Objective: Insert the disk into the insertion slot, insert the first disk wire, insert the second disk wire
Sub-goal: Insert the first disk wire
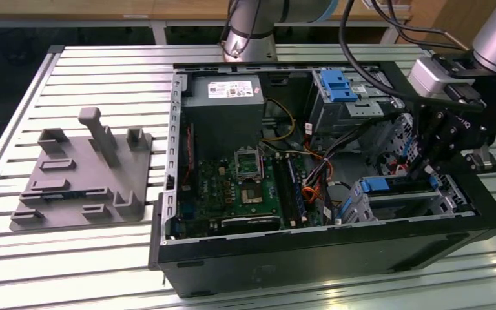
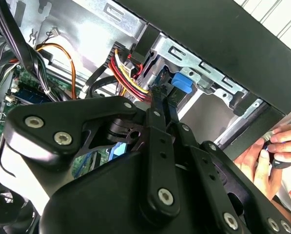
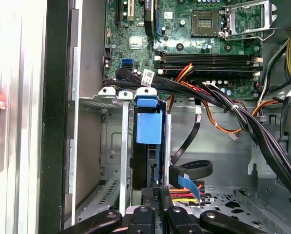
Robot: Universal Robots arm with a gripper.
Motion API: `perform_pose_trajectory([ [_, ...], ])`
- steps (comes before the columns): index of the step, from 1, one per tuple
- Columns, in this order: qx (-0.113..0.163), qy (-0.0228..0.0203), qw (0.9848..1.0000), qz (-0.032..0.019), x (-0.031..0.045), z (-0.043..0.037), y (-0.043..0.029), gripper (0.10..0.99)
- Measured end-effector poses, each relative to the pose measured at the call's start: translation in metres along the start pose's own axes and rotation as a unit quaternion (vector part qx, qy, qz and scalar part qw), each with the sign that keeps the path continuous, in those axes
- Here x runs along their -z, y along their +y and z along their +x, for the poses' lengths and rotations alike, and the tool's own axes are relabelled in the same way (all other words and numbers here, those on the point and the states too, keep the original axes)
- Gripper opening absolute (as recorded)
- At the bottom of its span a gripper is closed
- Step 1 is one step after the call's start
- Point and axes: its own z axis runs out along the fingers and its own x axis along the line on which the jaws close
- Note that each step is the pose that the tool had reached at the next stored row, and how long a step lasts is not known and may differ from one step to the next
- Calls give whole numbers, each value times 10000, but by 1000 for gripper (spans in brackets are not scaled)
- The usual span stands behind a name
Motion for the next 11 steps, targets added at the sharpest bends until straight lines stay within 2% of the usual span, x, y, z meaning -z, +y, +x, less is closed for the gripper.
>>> perform_pose_trajectory([
  [11,0,-2,10000,-1,-42,2,-1,180],
])
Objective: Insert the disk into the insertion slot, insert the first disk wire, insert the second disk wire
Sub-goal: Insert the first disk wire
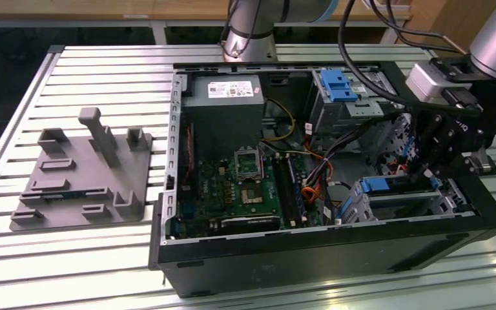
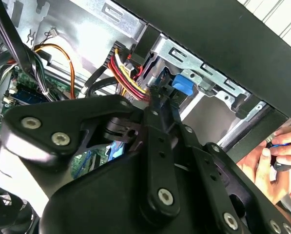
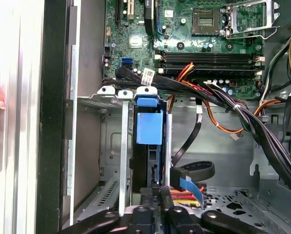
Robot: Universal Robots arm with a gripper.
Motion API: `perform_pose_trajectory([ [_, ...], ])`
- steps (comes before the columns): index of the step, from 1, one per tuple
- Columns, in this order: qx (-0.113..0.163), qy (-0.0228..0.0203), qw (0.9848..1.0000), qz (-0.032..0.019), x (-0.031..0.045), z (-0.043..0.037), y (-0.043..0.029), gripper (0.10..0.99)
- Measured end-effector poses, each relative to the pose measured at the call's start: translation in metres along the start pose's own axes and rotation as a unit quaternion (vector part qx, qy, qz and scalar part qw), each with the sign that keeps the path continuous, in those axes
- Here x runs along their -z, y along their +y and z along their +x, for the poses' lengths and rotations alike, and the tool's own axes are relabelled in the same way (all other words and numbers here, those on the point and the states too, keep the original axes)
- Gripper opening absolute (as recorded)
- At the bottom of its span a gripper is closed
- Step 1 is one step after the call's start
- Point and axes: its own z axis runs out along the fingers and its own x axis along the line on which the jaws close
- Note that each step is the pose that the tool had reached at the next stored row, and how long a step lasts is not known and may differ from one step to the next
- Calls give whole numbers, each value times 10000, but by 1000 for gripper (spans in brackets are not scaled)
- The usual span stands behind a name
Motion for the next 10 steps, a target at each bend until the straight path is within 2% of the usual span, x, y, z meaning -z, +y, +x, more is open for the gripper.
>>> perform_pose_trajectory([
  [1,0,1,10000,0,6,1,0,235],
  [2,0,-1,10000,0,23,1,1,235],
  [3,0,-1,10000,0,49,3,1,294],
  [4,0,-1,10000,0,84,5,2,353],
  [5,0,-1,10000,0,127,7,3,353],
  [7,0,0,10000,0,220,10,5,471],
  [9,0,-1,10000,0,301,13,6,471],
  [10,0,0,10000,0,334,15,6,533],
])
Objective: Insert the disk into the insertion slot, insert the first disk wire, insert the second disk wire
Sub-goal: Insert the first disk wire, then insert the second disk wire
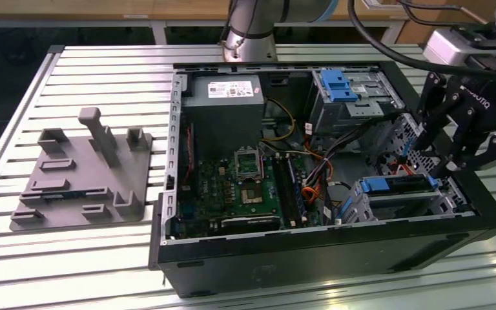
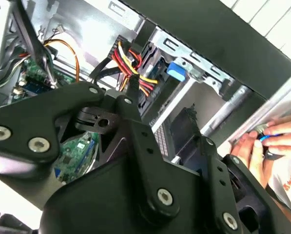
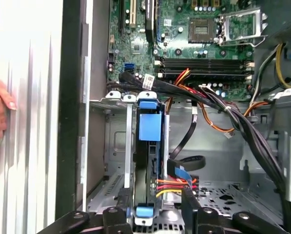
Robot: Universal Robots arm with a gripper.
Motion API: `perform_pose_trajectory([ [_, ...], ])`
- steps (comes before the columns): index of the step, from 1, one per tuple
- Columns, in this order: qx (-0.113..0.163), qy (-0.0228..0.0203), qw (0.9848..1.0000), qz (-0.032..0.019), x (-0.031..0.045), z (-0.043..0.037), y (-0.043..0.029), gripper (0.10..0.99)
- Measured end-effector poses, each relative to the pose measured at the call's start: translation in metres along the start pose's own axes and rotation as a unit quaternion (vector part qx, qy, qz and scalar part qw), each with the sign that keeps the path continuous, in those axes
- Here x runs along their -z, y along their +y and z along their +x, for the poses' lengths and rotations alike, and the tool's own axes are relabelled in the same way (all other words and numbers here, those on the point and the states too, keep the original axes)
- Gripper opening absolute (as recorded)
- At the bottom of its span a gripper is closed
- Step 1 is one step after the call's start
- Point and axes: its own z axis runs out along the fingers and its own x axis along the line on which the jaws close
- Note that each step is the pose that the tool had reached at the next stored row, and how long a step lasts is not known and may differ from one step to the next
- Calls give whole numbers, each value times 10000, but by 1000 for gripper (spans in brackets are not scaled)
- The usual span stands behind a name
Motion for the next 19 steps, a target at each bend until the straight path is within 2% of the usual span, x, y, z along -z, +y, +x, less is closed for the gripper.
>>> perform_pose_trajectory([
  [1,0,1,10000,0,18,1,0,533],
  [17,0,-1,10000,0,26,1,-1,533],
  [19,0,15,10000,0,27,-26,-2,533],
])
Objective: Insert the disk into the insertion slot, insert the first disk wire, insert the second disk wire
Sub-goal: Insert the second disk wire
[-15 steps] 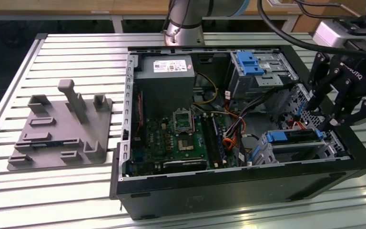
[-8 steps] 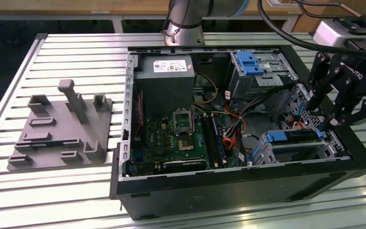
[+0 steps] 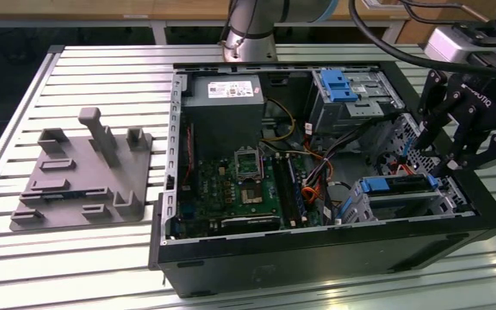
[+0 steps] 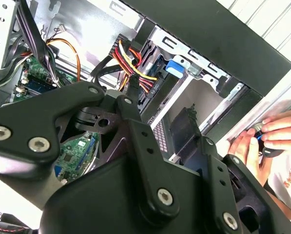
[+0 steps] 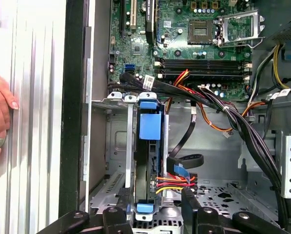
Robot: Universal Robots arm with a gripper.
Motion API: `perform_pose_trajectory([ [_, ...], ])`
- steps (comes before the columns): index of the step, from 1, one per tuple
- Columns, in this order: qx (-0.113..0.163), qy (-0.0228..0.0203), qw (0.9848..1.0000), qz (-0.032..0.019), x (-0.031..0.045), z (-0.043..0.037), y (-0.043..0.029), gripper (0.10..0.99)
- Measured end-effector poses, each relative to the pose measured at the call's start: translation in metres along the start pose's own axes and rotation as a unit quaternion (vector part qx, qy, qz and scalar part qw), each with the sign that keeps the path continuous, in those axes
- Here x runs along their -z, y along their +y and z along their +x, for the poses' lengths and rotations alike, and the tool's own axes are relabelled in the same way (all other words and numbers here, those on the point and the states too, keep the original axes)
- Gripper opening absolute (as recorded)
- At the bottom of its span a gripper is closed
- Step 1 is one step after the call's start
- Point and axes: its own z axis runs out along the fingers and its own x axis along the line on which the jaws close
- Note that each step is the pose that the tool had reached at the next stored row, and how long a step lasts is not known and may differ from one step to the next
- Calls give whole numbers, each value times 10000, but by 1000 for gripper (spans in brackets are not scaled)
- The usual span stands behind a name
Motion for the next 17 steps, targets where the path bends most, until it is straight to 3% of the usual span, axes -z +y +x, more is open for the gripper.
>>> perform_pose_trajectory([
  [5,-4,218,9998,-7,11,-173,-2,533],
  [9,-8,463,9989,-23,17,-286,-3,533],
  [12,-10,577,9983,-35,20,-357,-3,533],
  [15,-11,663,9978,-48,24,-416,-3,533],
  [16,-13,795,9968,-64,27,-494,-1,455],
  [17,-16,859,9963,-68,29,-532,3,384],
])
